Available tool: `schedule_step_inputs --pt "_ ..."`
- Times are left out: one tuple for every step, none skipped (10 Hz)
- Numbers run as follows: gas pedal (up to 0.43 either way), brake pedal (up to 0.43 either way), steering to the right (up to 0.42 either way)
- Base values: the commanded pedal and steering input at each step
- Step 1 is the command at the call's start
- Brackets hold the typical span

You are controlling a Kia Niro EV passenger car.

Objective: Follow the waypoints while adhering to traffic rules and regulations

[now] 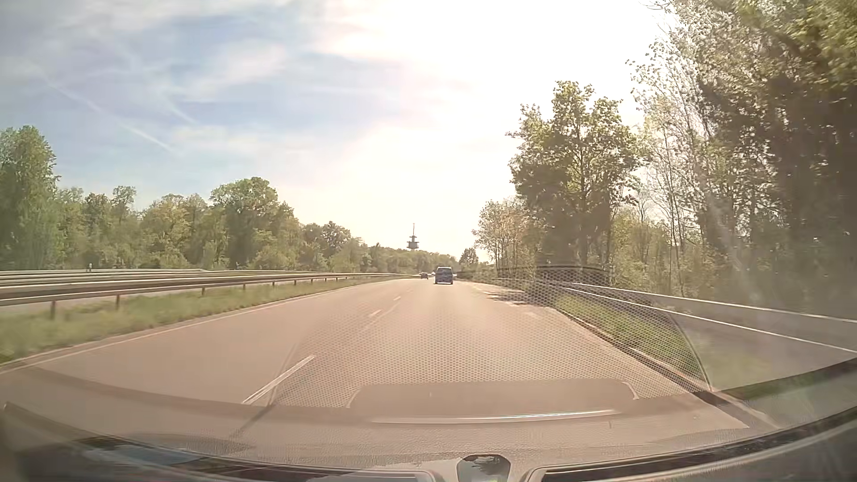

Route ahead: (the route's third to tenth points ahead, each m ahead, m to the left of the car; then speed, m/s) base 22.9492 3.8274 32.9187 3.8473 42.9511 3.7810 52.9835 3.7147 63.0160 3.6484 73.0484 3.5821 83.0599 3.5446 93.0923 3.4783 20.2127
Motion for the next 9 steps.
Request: schedule_step_inputs --pt "0.110 0.000 0.003" --pt "0.110 0.000 0.003" --pt "0.110 0.000 0.003" --pt "0.110 0.000 0.003" --pt "0.110 0.000 0.003" --pt "0.110 0.000 0.003" --pt "0.087 0.000 0.003" --pt "0.079 0.000 0.002" --pt "0.079 0.000 0.002"
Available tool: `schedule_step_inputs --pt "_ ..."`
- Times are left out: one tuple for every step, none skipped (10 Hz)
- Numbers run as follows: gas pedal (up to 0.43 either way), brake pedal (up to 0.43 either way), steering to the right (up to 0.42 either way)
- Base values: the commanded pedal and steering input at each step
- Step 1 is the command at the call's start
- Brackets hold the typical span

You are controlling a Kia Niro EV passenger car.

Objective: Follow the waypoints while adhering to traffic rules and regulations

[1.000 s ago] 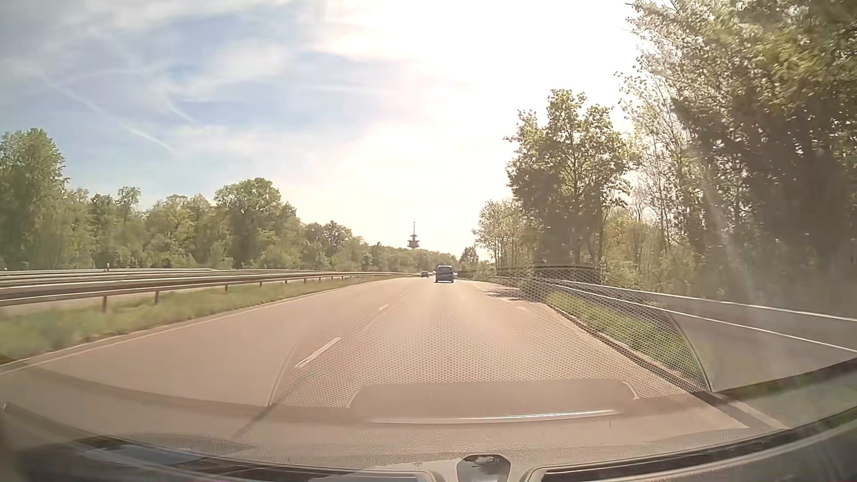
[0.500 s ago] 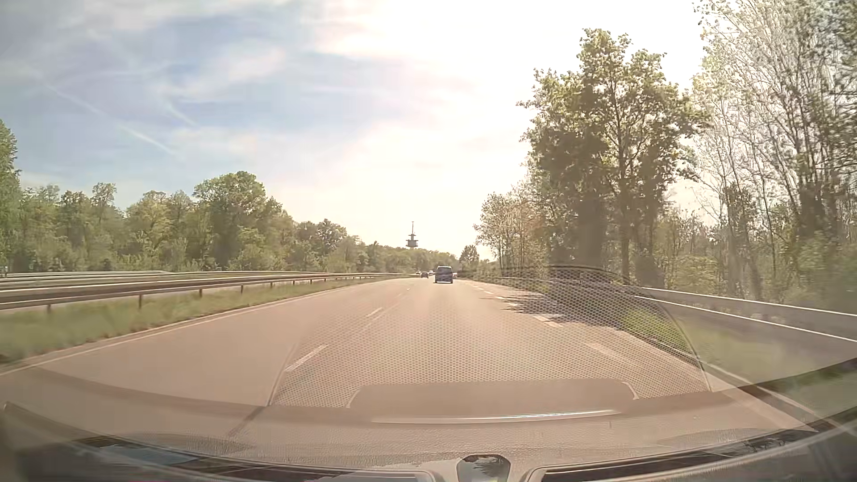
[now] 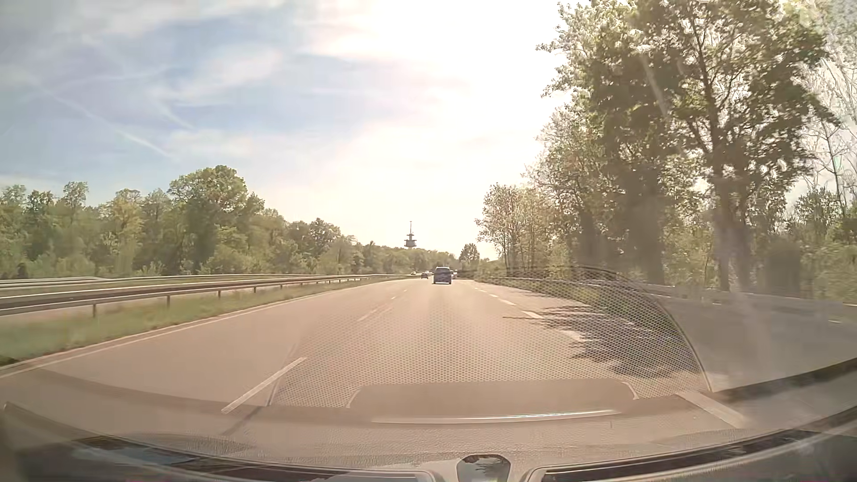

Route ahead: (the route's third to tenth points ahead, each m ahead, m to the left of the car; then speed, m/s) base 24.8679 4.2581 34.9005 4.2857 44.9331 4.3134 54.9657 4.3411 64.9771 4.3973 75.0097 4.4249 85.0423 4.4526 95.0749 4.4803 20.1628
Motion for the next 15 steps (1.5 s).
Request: schedule_step_inputs --pt "0.079 0.000 0.002" --pt "0.079 0.000 0.001" --pt "0.079 0.000 0.001" --pt "0.079 0.000 0.000" --pt "0.079 0.000 0.001" --pt "0.079 0.000 0.001" --pt "0.079 0.000 0.001" --pt "0.079 0.000 0.001" --pt "0.079 0.000 0.001" --pt "0.079 0.000 0.001" --pt "0.079 0.000 0.001" --pt "0.079 0.000 0.000" --pt "0.087 0.000 0.000" --pt "0.087 0.000 0.000" --pt "0.087 0.000 0.000"
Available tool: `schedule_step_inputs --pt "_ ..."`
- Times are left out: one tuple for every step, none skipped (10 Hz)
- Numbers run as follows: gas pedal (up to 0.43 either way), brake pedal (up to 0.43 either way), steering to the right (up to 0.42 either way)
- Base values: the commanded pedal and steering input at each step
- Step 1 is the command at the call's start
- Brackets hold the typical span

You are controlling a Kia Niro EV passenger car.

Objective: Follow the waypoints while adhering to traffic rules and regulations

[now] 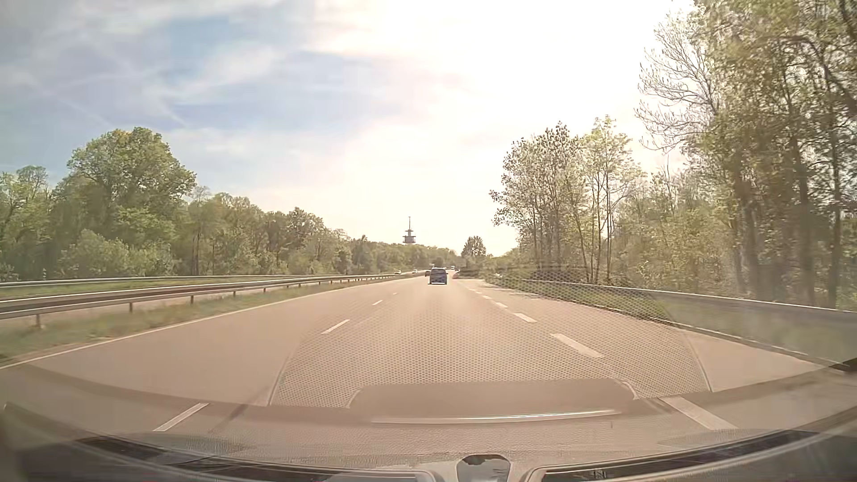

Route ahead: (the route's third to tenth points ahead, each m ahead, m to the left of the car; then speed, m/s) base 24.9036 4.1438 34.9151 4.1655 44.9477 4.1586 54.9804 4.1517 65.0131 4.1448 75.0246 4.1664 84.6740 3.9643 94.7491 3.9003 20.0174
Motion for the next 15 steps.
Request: schedule_step_inputs --pt "0.098 0.000 -0.001" --pt "0.098 0.000 -0.001" --pt "0.098 0.000 -0.001" --pt "0.098 0.000 -0.001" --pt "0.098 0.000 -0.001" --pt "0.098 0.000 -0.001" --pt "0.098 0.000 -0.001" --pt "0.098 0.000 -0.001" --pt "0.110 0.000 -0.001" --pt "0.110 0.000 -0.001" --pt "0.110 0.000 -0.001" --pt "0.110 0.000 -0.001" --pt "0.110 0.000 -0.001" --pt "0.110 0.000 -0.001" --pt "0.110 0.000 -0.001"
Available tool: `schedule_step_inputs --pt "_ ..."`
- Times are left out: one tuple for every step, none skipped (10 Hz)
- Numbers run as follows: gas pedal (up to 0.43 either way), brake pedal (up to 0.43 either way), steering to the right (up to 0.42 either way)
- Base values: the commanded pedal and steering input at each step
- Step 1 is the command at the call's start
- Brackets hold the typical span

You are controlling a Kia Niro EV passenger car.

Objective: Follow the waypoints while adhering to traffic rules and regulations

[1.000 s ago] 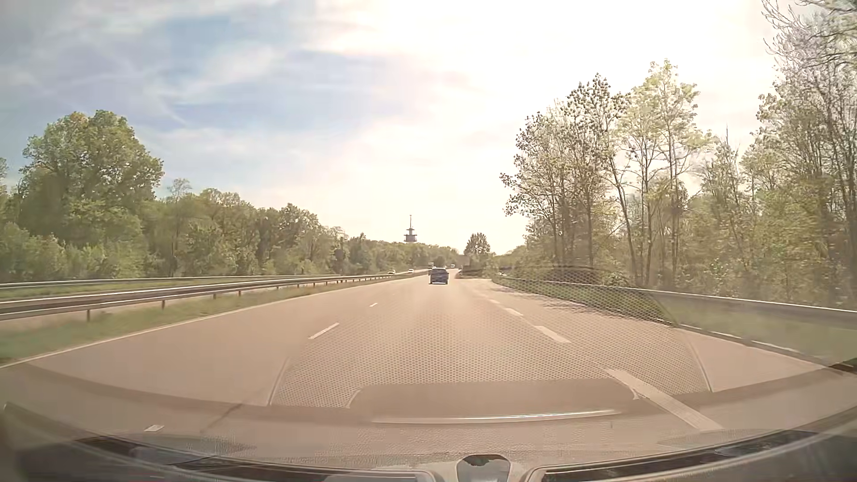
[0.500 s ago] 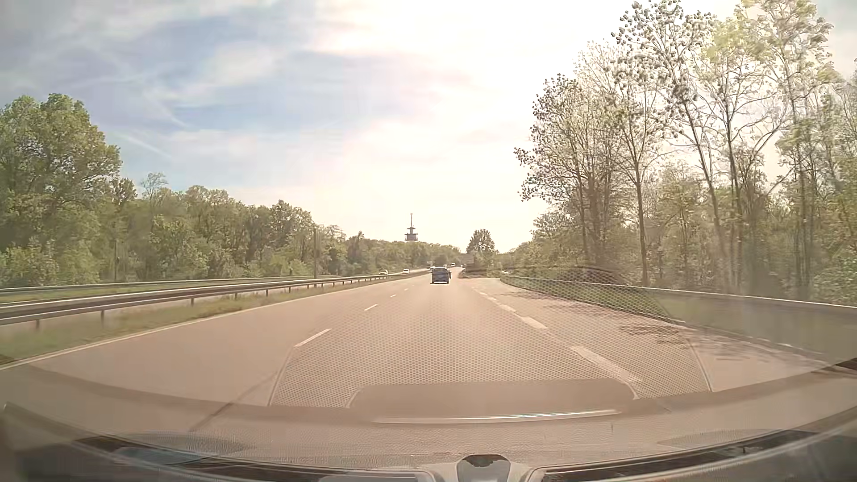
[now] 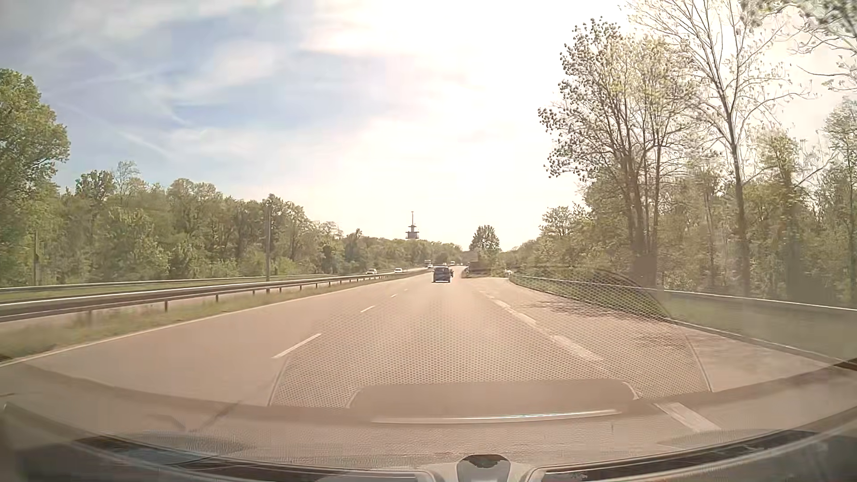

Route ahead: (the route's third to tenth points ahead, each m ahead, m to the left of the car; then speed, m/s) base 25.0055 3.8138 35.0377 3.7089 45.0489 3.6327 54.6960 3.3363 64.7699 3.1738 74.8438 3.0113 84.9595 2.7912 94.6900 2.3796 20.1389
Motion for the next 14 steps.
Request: schedule_step_inputs --pt "0.110 0.000 -0.001" --pt "0.110 0.000 -0.001" --pt "0.110 0.000 -0.001" --pt "0.110 0.000 -0.001" --pt "0.110 0.000 -0.001" --pt "0.110 0.000 -0.001" --pt "0.110 0.000 -0.001" --pt "0.110 0.000 -0.001" --pt "0.110 0.000 -0.001" --pt "0.110 0.000 0.000" --pt "0.110 0.000 0.000" --pt "0.110 0.000 0.000" --pt "0.098 0.000 0.000" --pt "0.098 0.000 0.000"
